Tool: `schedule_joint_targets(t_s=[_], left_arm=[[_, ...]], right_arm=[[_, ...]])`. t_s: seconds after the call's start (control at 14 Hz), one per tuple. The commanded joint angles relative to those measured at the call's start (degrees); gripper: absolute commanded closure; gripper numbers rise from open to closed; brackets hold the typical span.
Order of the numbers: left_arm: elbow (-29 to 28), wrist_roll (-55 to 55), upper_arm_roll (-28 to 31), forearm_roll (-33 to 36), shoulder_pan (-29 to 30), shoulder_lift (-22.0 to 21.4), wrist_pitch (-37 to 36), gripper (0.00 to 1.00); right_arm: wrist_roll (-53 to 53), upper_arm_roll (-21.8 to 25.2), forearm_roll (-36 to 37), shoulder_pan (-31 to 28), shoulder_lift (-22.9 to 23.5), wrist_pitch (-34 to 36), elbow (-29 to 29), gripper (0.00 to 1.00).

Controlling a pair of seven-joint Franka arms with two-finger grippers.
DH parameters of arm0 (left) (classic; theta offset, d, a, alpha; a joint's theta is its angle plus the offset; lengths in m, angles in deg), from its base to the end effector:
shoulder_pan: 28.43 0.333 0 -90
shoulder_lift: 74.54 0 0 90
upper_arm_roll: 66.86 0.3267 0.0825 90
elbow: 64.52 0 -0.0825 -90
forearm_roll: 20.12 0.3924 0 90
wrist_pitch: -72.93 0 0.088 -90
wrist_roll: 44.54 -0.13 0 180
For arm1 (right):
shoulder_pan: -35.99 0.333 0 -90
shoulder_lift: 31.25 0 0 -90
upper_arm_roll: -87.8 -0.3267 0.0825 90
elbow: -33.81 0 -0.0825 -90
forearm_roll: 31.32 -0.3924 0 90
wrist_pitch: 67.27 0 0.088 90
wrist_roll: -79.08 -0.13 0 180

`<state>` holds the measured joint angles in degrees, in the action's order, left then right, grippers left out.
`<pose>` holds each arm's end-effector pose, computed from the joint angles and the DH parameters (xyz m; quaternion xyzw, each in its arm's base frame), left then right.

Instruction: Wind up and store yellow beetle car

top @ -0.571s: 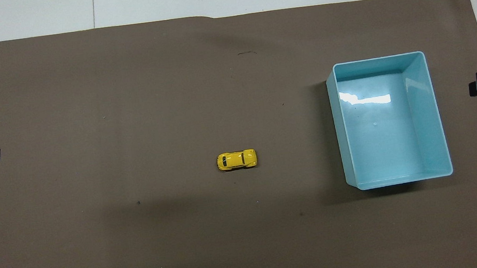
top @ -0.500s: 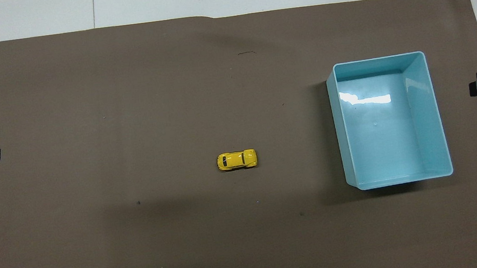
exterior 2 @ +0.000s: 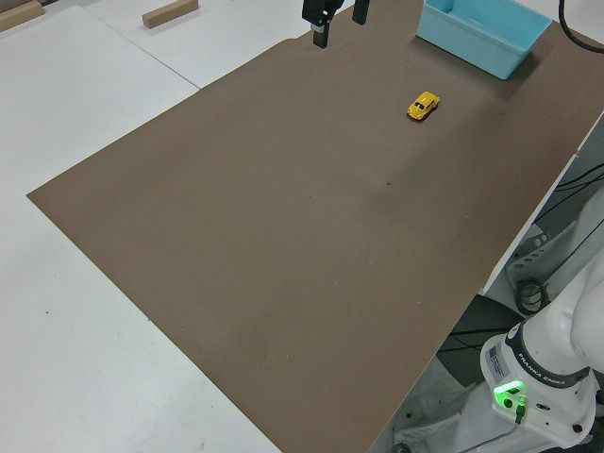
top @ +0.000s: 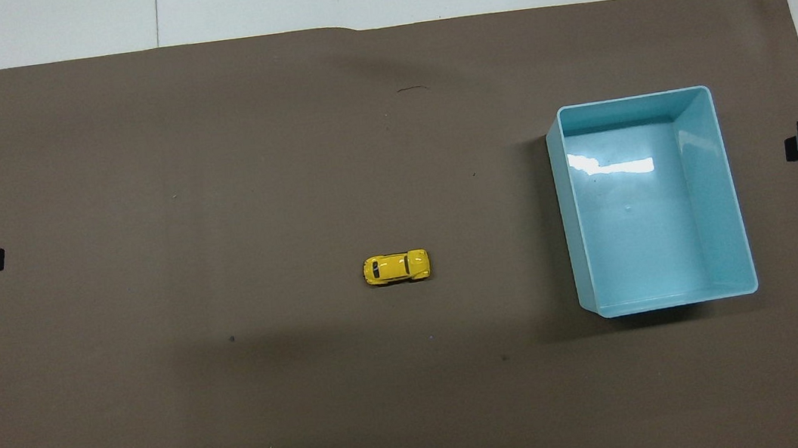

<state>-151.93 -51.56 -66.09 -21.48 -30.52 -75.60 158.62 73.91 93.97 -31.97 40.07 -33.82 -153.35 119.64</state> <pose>0.5491 -0.0158 0.6375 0.9972 -0.0735 -0.0052 0.0122 0.5418 -0.0198 0.6654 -0.9977 0.0628 -0.0243 0.0087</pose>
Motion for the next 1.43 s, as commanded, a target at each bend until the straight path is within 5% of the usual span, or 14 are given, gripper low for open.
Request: schedule_joint_targets(t_s=[0.0, 0.79, 1.36], left_arm=[[-0.57, -8.59, 0.55, 0.83, -0.98, -0.87, -0.70, 0.00], [-2.76, -39.90, -0.60, 0.48, -3.97, -0.34, 0.88, 0.00], [-10.76, -52.19, -0.68, -5.05, -12.48, 2.03, 15.46, 0.00]], right_arm=[[1.30, -0.28, -0.31, -0.56, -0.77, 0.55, 0.31, 0.00], [1.30, -0.28, -0.31, -0.56, -0.77, 0.55, 0.31, 0.00], [1.30, -0.28, -0.31, -0.56, -0.77, 0.55, 0.31, 0.00]])
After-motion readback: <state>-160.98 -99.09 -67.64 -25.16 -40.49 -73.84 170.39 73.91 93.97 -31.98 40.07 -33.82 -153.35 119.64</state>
